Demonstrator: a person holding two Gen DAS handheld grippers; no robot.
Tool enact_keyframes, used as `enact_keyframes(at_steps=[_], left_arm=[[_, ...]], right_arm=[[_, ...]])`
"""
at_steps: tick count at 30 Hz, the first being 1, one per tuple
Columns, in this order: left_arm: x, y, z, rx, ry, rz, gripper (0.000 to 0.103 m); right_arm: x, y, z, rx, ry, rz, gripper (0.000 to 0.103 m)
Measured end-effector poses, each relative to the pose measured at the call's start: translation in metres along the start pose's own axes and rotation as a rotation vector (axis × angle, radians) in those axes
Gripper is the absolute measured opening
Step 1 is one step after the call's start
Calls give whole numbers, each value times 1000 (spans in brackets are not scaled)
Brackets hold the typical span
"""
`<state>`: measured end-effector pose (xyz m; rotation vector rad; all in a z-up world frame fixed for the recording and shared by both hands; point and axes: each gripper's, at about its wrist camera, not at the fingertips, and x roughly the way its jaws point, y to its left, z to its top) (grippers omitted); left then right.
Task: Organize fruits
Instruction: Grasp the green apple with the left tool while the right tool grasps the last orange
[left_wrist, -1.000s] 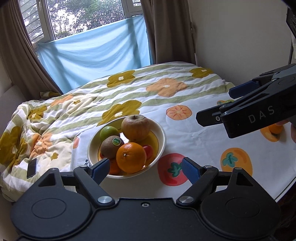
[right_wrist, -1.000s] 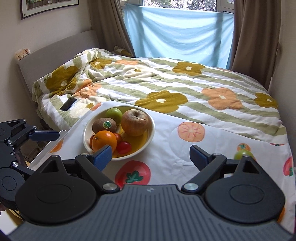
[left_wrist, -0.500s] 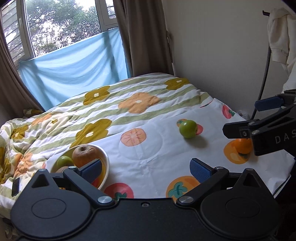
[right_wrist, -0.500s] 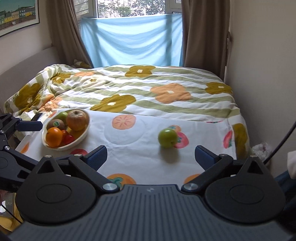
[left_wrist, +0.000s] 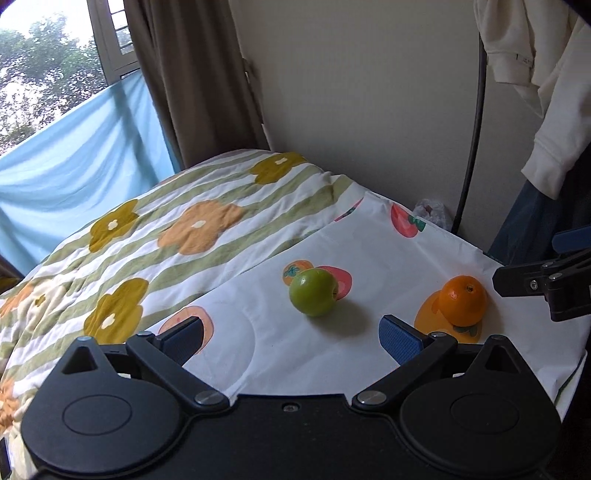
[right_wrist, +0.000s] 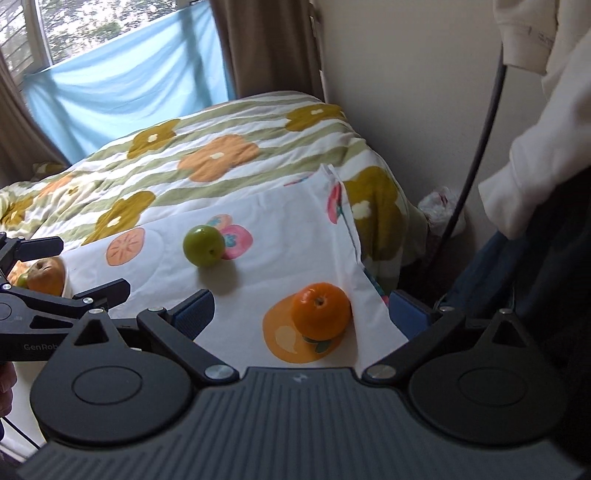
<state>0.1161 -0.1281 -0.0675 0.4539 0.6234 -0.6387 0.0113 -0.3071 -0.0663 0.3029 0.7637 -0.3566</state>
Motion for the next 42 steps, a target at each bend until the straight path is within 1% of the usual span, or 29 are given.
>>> enact_keyframes(at_steps=[9,11,13,14,16,20,24,30,32,33,37,42], left_arm=[[80,6,20,79,46,-117,102],[96,8,21,87,58,-143,99],[111,8,21,91,72,-161,94],[119,8,21,91,84,-171,93],[130,11,20,76,105,-197,90],[143,13,21,32,114,-251,88],[153,12,21,16,138,-269,79],[161,13,18,5,156,-282,73],[163,14,18,-3,155,-282,67],[163,15,18,-4,151,-273,61],[164,19,18,-22,156,-286,61],[158,17,15,12,148,-283,61]], right_arm=[[42,-3,-7,241,61,-77,103],[51,-1,-9,268,63,-93,103],[61,1,-12,291,71,-108,103],[65,2,-13,302,75,-117,103],[73,3,-16,329,78,-136,103],[82,2,-21,379,69,-152,103],[86,4,-26,397,71,-162,103],[92,4,-25,430,82,-176,103],[95,4,-25,438,85,-178,103],[96,4,-25,445,87,-180,103],[101,2,-25,475,90,-192,103],[107,-3,-24,506,98,-207,96]])
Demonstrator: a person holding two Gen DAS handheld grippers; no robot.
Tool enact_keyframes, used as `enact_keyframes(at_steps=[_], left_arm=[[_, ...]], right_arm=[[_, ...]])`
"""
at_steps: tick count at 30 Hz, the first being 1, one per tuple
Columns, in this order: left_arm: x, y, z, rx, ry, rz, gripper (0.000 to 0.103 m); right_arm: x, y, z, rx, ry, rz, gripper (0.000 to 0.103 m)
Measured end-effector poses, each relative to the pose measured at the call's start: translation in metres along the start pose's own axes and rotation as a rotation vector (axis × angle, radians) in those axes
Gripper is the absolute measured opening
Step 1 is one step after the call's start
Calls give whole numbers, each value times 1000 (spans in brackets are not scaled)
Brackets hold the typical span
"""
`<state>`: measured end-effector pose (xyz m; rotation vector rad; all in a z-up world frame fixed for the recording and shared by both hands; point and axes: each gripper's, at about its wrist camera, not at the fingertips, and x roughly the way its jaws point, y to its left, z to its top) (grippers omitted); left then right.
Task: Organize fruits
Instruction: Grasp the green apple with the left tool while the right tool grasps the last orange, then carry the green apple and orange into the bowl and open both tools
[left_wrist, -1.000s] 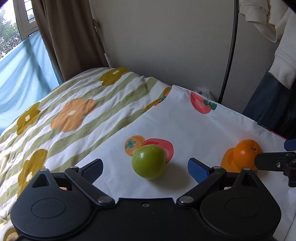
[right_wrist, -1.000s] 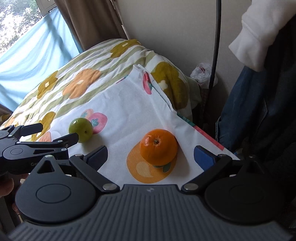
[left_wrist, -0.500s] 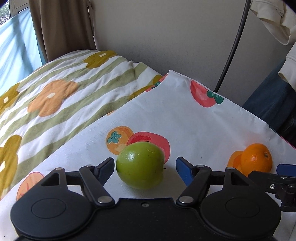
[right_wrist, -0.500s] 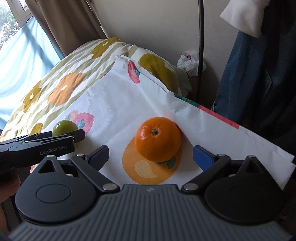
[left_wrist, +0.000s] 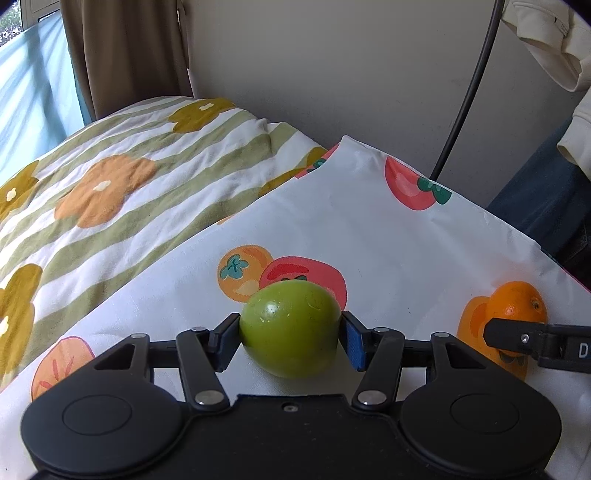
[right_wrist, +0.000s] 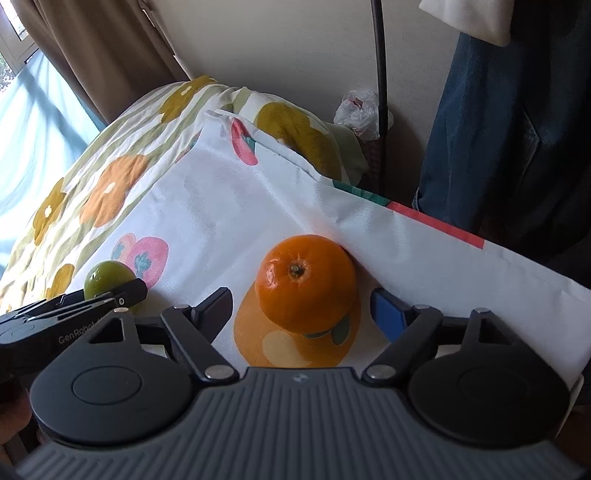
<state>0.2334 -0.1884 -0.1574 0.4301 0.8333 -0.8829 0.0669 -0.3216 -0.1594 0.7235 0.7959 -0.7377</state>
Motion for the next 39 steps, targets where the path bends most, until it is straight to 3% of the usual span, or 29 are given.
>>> enact_keyframes(at_steps=[5,11,15,26,39], left_arm=[[-5,-2,-7,28,-4,23,61],[-13,-2,-16,26,-2,51,61],[-24,-2,-21,1,-4,86,61],[-72,-17,-36,-140,-35,217,61],[-156,-50,-58,-320,-108,397,61]], right_arm=[[4,3,3,15,-6,-11,92],[8,6,6,3,-13,-42,75],[7,7,7,-43,-8,-32,75],[-25,17,13,-224,-35,89,74],[-76,32,13,-468,-48,258,74]])
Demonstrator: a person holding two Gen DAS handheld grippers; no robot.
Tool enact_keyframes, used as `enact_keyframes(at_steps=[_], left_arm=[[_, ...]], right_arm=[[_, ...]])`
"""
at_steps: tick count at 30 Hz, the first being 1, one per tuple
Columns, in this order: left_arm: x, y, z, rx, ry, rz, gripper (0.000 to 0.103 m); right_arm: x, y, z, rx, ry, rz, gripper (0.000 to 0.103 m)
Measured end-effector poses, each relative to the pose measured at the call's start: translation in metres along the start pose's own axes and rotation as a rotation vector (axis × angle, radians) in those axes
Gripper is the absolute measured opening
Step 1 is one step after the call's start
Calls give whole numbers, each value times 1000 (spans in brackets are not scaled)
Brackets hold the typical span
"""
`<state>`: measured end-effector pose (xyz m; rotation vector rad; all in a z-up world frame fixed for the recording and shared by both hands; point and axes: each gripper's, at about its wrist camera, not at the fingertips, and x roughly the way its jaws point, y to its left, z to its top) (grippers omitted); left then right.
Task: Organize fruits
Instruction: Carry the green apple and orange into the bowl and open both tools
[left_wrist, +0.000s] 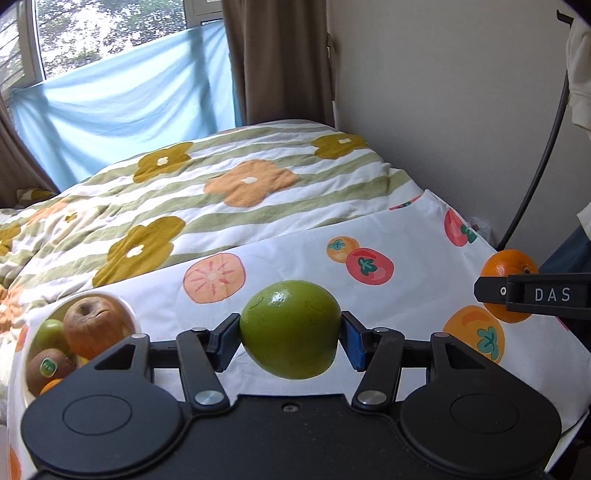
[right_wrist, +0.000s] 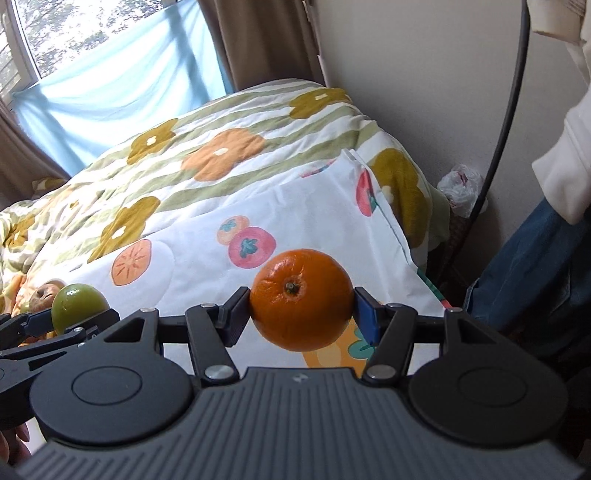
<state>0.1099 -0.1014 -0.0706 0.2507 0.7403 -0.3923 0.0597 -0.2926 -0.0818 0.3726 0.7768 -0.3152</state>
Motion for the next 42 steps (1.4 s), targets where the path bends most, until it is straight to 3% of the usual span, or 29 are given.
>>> enact_keyframes(at_steps=[12,20,31,42], left_arm=[[-72,18,-16,-149,-66,156,61],[-94,62,-20,-220,-80,265,61],[-91,155,-29,-268,-58,362,61],[-53,230,-30,-252,-15,350,61]], right_arm=[[-30,53,9,-204,-31,187,74],[-35,114,5,-312,-20,313,74],[-17,209,-8,-396,19,407,74],[24,276,-21,-411,69,401,74]])
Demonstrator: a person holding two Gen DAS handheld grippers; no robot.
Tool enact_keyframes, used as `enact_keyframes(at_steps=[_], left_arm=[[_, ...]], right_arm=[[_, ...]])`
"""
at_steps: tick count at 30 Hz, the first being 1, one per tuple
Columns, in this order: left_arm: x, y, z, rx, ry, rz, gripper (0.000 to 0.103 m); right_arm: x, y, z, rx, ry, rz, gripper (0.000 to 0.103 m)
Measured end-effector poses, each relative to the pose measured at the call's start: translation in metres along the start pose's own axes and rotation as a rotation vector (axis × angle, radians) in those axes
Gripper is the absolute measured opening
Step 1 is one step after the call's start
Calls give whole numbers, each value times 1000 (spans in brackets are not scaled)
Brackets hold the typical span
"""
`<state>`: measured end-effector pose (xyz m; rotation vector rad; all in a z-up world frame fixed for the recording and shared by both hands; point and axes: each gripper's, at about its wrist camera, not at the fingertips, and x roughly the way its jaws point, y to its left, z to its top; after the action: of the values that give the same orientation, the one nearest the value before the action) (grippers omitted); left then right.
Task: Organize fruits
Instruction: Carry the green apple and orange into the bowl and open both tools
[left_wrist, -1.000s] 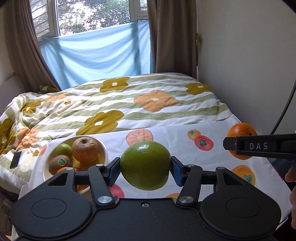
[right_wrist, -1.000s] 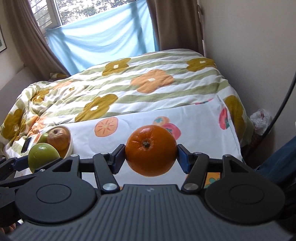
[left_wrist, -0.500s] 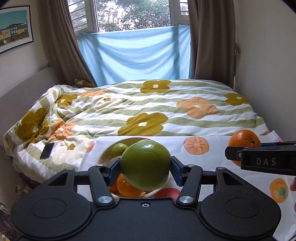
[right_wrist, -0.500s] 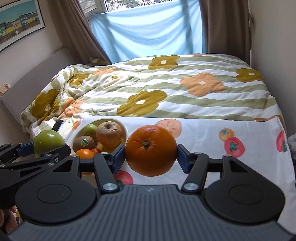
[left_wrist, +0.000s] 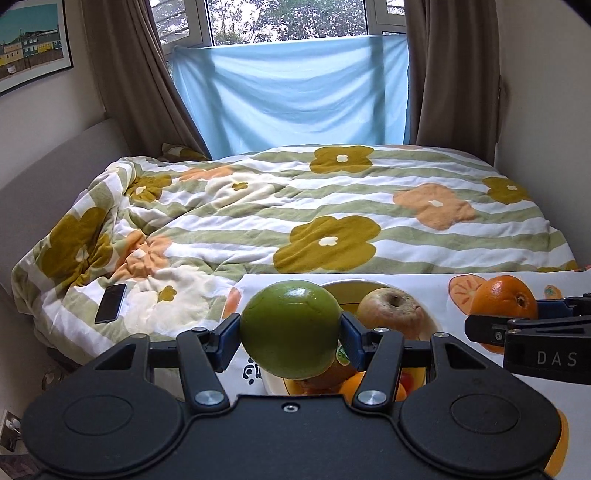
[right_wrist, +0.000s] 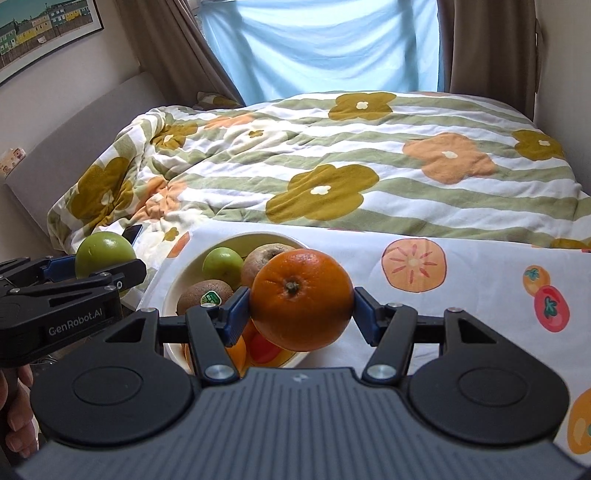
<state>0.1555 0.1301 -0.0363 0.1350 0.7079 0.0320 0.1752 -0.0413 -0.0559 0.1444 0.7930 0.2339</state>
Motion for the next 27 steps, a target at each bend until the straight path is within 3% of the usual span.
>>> enact_keyframes(at_steps=[13,25,27], left_arm=[[87,26,2,39,96,-83,61],[111,29,-2,33,143,-141,61],[108,29,-2,40,120,-156,70]], right_arm=[[53,16,-8,45,62,-67,74],[60,18,-16,59,76,-99,74],[60,18,-17,62,78,-100,74]])
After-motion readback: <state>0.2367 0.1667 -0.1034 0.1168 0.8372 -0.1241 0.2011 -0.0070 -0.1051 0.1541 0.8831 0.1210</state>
